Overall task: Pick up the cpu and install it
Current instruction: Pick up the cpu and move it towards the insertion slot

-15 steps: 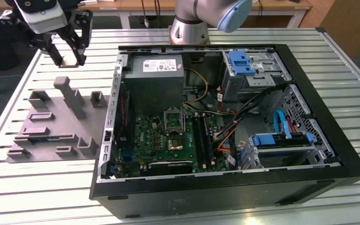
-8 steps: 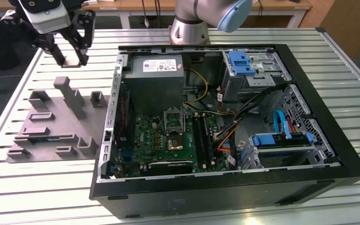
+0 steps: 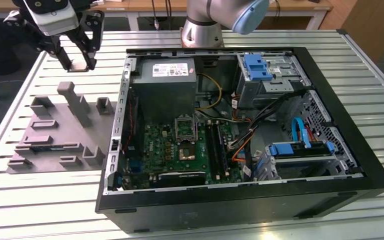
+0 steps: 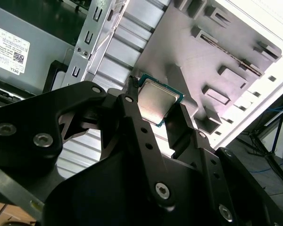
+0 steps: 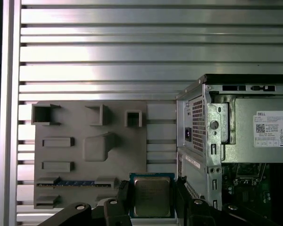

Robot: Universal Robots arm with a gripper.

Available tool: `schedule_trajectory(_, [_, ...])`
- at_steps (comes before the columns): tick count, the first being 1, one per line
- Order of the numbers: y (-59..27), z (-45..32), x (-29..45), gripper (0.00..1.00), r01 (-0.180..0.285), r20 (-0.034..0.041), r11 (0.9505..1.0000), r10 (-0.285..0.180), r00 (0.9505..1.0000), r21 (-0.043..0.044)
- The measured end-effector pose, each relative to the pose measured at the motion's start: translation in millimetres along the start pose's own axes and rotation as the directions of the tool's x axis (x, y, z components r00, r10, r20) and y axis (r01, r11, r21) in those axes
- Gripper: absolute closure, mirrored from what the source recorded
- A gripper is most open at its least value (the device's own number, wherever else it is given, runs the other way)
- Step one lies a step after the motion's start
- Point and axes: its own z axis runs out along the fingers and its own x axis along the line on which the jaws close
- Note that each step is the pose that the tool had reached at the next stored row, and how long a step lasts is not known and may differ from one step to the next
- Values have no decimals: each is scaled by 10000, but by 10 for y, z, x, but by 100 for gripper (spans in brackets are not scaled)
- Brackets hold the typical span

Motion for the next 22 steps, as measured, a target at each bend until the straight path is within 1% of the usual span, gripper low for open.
schedule_trajectory(20, [1,1,-67,53,0,0,10000,0,10000,0])
schedule_trajectory(22, [2,1,-87,53,0,-1,10000,0,10000,1])
